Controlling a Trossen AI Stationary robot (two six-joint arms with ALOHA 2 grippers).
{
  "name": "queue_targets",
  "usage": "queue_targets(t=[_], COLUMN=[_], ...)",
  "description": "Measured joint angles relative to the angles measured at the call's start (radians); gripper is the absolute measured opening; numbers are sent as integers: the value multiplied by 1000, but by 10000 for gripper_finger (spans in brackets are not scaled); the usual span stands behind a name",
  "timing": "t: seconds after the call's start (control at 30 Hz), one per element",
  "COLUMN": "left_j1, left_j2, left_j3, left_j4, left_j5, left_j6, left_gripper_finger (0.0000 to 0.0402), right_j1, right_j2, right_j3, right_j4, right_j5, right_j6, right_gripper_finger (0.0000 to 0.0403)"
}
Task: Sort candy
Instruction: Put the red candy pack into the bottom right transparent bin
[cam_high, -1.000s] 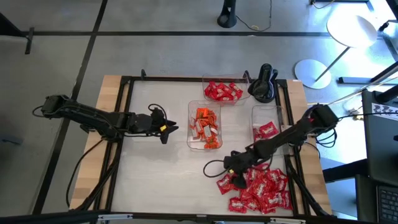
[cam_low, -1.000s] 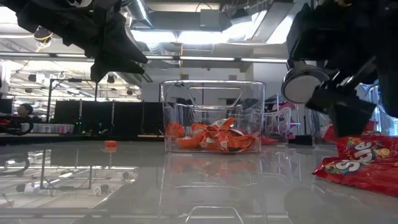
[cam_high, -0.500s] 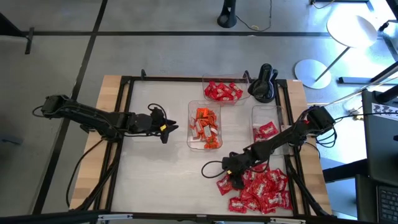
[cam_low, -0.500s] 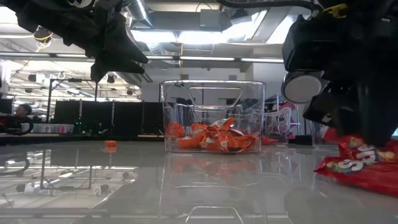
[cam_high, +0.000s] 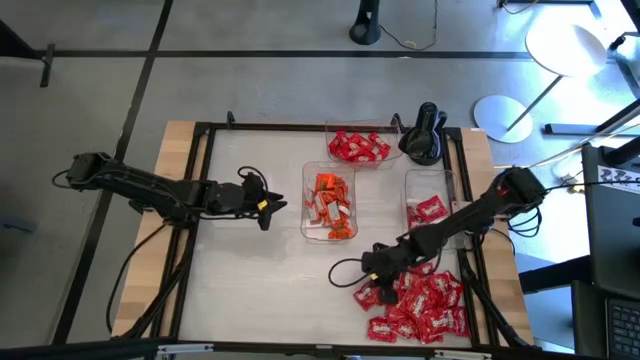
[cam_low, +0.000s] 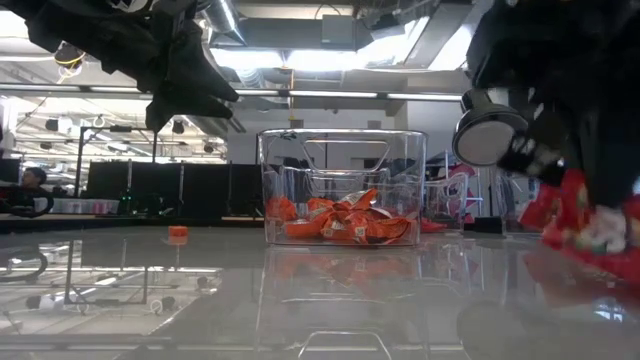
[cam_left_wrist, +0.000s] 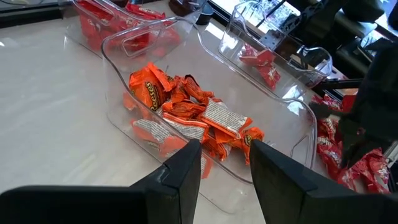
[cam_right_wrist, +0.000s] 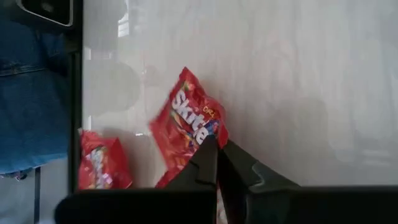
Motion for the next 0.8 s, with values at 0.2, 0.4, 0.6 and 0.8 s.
queue_targets(t=[0.2,0.4,0.6,0.8], left_j1=[0,0,0,0], left_j2=[0,0,0,0], left_j3=[0,0,0,0], left_j4=[2,4,2,3], left_j5=[0,-10,-10,-16], left_j6=[-6,-20,-28,-28], left_gripper_finger=[127,127,127,127], right_j1=[-1,-23,-63,-116], right_j2=[-162,-364,-581,-745], right_j3=[62,125,149,150], right_j4=[-261,-623,-879,-1098], right_j5=[137,381,591,732], right_j6=[-39,-6,116,254], right_gripper_finger=[4,2,1,1])
